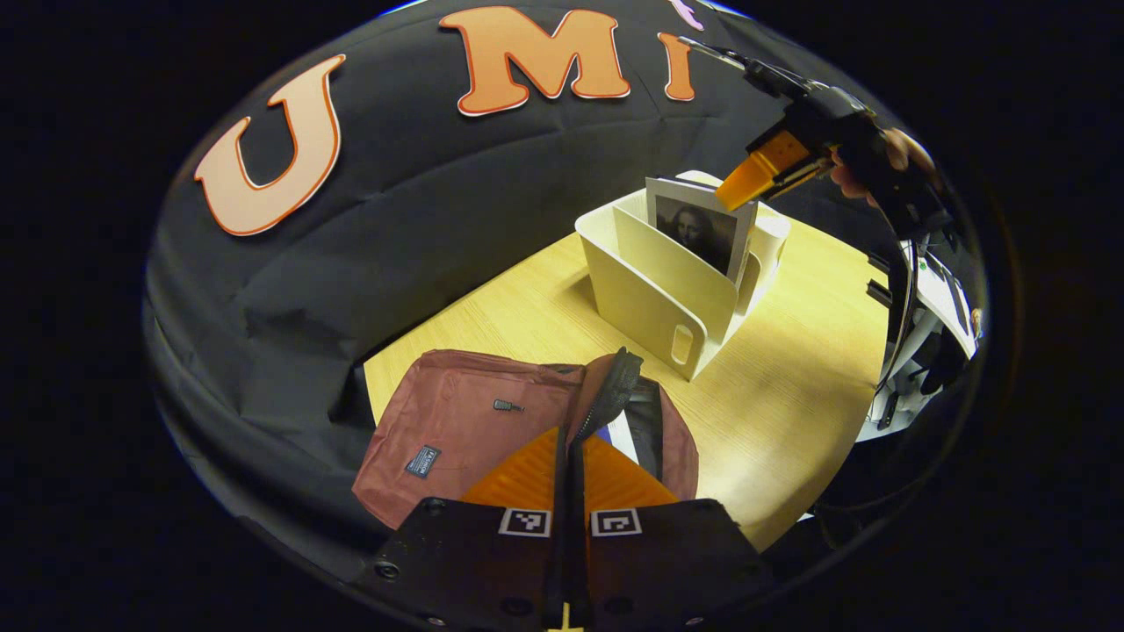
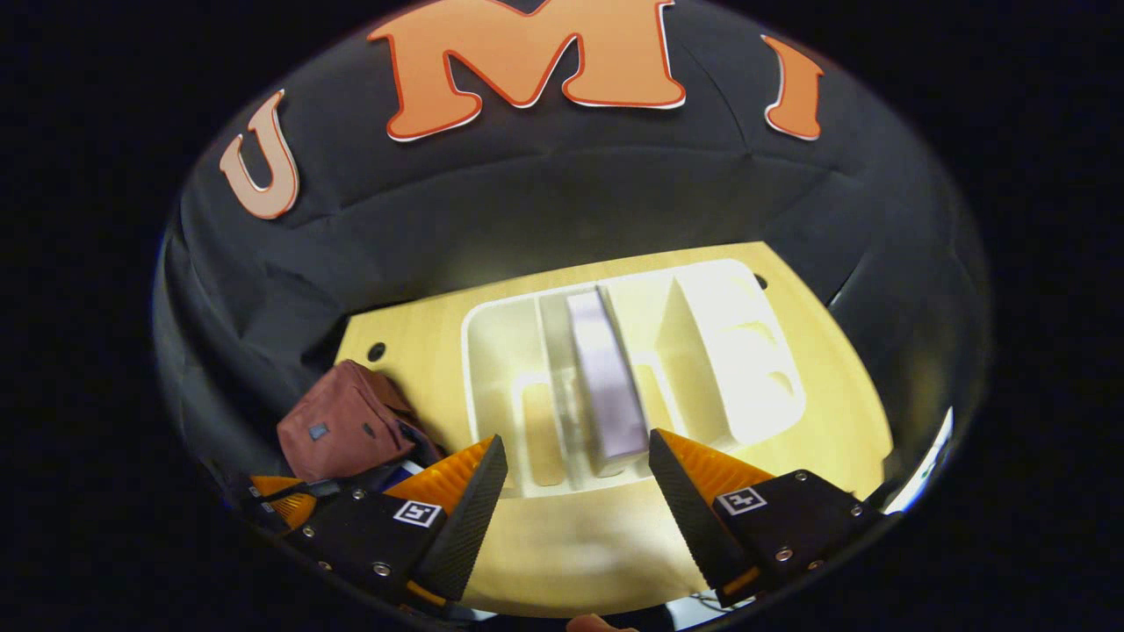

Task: Open the schoolbag, grab two books from the bookshelf and put them into the schoolbag.

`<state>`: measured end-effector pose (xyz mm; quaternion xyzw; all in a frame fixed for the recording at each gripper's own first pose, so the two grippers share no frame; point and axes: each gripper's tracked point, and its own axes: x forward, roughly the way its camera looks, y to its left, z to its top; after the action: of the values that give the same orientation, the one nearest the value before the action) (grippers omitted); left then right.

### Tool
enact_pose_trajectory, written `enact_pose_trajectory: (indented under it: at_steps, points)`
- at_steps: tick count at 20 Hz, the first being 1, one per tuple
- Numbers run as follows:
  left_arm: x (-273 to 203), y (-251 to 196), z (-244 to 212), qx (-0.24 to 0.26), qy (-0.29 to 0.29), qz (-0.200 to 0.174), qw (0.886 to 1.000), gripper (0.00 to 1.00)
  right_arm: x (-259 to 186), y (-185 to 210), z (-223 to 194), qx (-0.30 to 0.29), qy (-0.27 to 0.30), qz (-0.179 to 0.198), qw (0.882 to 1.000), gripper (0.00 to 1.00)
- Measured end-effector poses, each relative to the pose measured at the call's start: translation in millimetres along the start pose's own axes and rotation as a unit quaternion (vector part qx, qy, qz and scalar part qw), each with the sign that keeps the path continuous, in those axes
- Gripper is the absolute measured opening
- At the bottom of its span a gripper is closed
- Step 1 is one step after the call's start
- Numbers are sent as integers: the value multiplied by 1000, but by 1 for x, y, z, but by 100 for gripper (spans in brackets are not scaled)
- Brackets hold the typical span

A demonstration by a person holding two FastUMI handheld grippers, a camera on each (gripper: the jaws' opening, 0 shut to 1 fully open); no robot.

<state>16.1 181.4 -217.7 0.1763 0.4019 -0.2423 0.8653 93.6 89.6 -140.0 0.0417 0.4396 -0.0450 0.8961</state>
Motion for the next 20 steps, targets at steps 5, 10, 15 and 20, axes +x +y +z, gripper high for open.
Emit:
enact_pose_trajectory:
  at_steps: [5, 10, 15, 20]
  points:
    - [5, -4, -6, -23, 3, 0, 1000, 2, 15, -18, 23, -58, 57, 9, 997, 97]
    - [7, -3, -14, -41, 11, 7, 999, 2, 43, -15, 32, -100, 119, 18, 988, 98]
    - [7, -2, -18, -46, 17, 11, 999, 2, 77, -17, 20, -148, 171, -1, 974, 98]
    - [9, -4, -22, -55, 20, 9, 998, 2, 100, -17, 11, -133, 222, -6, 966, 75]
